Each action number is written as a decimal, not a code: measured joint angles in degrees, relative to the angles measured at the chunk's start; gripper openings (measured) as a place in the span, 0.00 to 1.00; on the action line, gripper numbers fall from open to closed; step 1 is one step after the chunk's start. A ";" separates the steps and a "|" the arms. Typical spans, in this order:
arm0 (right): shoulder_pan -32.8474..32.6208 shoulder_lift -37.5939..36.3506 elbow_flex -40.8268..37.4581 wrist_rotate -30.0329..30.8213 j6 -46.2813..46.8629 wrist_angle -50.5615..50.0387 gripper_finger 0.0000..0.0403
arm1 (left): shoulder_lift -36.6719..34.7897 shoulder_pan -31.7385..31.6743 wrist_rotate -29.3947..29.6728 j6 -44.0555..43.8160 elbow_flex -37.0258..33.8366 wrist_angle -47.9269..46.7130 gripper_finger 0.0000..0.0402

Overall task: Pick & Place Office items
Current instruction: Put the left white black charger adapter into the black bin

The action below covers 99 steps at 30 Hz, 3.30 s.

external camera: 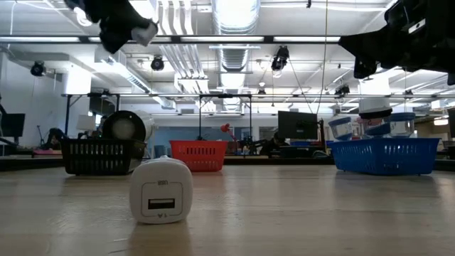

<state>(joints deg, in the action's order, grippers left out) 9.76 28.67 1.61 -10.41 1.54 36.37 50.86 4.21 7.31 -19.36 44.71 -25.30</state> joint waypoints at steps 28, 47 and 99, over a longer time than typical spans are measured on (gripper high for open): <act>-0.01 0.00 0.00 -0.02 2.58 -2.92 0.02 | -35.36 -4.20 6.21 -4.43 -39.03 22.29 0.32; -0.01 0.04 0.00 0.04 2.45 -3.00 0.02 | -21.36 -4.35 14.93 0.81 -3.11 -8.46 0.32; -0.01 0.02 -0.02 2.95 2.80 -3.11 0.02 | 20.62 -4.37 5.75 -11.24 -4.96 -22.49 0.32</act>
<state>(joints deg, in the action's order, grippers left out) 9.76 28.69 1.58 -7.46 4.34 33.26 71.47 -0.16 13.06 -30.61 39.76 -47.80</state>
